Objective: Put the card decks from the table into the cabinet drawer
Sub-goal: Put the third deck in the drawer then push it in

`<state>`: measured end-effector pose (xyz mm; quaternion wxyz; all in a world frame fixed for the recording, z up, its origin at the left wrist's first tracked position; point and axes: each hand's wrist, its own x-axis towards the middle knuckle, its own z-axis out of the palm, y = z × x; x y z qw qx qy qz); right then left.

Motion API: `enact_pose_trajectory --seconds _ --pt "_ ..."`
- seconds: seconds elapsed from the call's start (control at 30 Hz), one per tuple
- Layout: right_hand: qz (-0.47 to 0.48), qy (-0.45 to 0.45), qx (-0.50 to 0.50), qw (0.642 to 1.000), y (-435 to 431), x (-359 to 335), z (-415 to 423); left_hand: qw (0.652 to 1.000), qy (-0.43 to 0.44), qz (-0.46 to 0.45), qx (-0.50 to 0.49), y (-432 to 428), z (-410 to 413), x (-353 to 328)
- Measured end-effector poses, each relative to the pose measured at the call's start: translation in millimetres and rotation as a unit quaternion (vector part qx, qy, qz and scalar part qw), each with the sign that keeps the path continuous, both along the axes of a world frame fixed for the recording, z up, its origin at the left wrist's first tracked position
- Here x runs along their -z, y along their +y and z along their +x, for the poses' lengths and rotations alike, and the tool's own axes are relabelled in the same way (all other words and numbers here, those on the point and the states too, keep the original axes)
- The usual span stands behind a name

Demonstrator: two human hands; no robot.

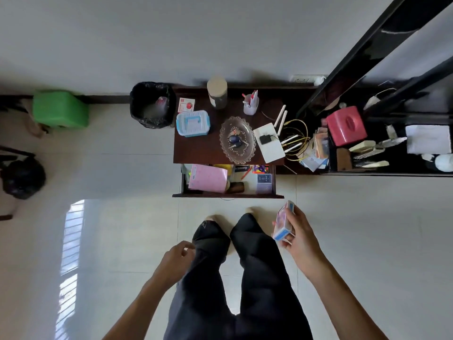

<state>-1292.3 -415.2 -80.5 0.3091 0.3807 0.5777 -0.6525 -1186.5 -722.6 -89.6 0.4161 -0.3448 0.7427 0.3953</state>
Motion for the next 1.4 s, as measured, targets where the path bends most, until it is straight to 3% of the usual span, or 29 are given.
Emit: enact_pose_trajectory --seconds 0.23,0.37,0.5,0.63,0.73,0.87,0.93,1.0,1.13,1.4 --pt "0.04 0.011 -0.016 0.999 23 158 -41 0.991 0.015 -0.03 0.126 14 -48 157" --pt "0.062 0.028 -0.049 0.996 33 252 -55 0.965 0.093 -0.084 0.231 17 -76 267" --pt "0.087 0.088 -0.13 0.984 37 353 -67 0.893 0.235 -0.167 0.347 12 -99 380" --pt "0.09 0.161 -0.219 0.958 38 440 -85 0.83 0.295 -0.162 0.445 1 -110 468" --pt "0.095 0.208 -0.279 0.933 37 488 -95 0.779 0.377 -0.189 0.464 -3 -103 511" --pt "0.151 0.303 -0.381 0.86 26 520 -115 0.717 0.493 -0.263 0.417 -8 -99 542" --pt "0.197 0.338 -0.427 0.816 22 533 -127 0.703 0.516 -0.283 0.399 -8 -98 552" --pt "0.242 0.351 -0.477 0.769 21 544 -134 0.697 0.527 -0.286 0.393 -7 -96 558" --pt "0.358 0.329 -0.62 0.616 26 560 -142 0.698 0.531 -0.28 0.391 -6 -96 561" --pt "0.387 0.305 -0.733 0.469 30 573 -148 0.71 0.527 -0.276 0.376 -4 -99 554"
